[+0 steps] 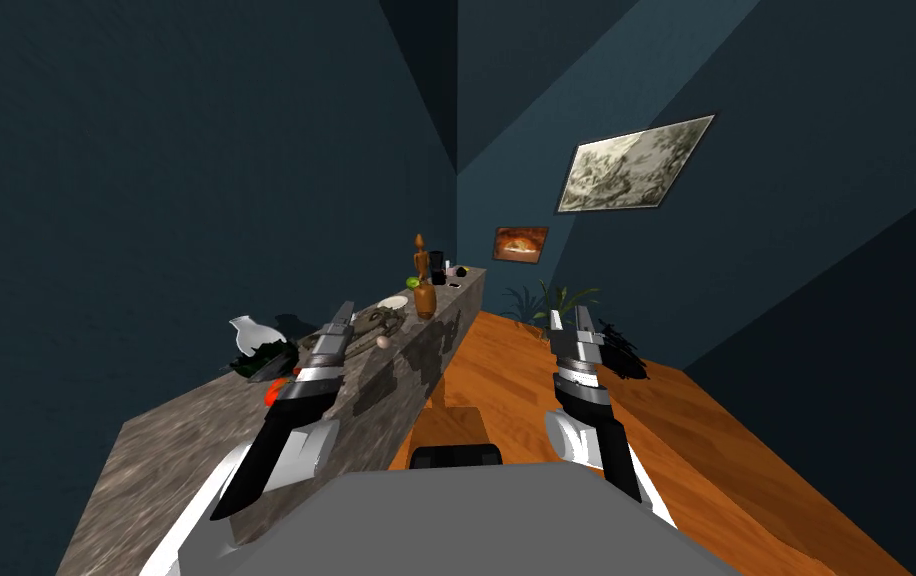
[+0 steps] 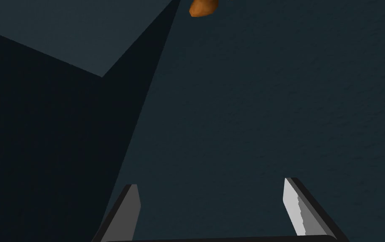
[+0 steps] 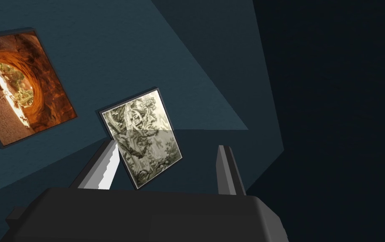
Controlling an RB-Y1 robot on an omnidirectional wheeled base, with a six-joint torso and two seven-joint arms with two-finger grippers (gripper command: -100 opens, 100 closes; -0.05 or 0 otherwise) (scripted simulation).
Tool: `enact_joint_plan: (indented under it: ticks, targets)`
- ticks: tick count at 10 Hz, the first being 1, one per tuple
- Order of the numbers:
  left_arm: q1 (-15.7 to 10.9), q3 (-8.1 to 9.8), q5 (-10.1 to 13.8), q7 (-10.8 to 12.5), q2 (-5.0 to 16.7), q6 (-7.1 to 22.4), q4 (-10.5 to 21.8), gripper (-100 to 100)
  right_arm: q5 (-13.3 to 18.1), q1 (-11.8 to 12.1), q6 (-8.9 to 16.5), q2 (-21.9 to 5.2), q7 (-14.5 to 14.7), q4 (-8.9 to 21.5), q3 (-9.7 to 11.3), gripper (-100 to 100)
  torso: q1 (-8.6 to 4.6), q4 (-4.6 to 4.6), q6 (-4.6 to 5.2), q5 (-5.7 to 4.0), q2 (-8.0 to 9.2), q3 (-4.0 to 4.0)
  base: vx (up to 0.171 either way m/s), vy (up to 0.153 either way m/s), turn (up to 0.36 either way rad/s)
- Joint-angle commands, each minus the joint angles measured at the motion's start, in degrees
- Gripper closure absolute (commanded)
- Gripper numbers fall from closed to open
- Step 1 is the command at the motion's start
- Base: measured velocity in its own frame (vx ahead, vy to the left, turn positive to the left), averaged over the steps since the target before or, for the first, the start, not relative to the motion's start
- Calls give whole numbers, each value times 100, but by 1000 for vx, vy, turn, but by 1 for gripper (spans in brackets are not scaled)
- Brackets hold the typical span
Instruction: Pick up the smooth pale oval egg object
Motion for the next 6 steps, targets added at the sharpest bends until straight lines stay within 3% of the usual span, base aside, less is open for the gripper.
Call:
enact_joint_plan:
  ticks: [1, 3, 6]
  targets:
    - [0, 53, 3, -27, 39, 163, -37, -100, 0, 0, 0, 0, 0, 0, 0, 0, 0, 0, 0, 0, 0, 0, -25, -27, -7]
    - [-34, 221, 6, -141, 146, 552, -116, -100, 0, 0, 0, 0, 0, 0, 0, 0, 1, 0, 0, 0, -1, 0, -30, -37, -16]
    - [-52, 306, 18, -194, 197, 992, -153, -100, 0, 0, 0, 0, 0, 0, 0, 0, 1, -1, 0, 0, -7, -4, -9, -31, -6]
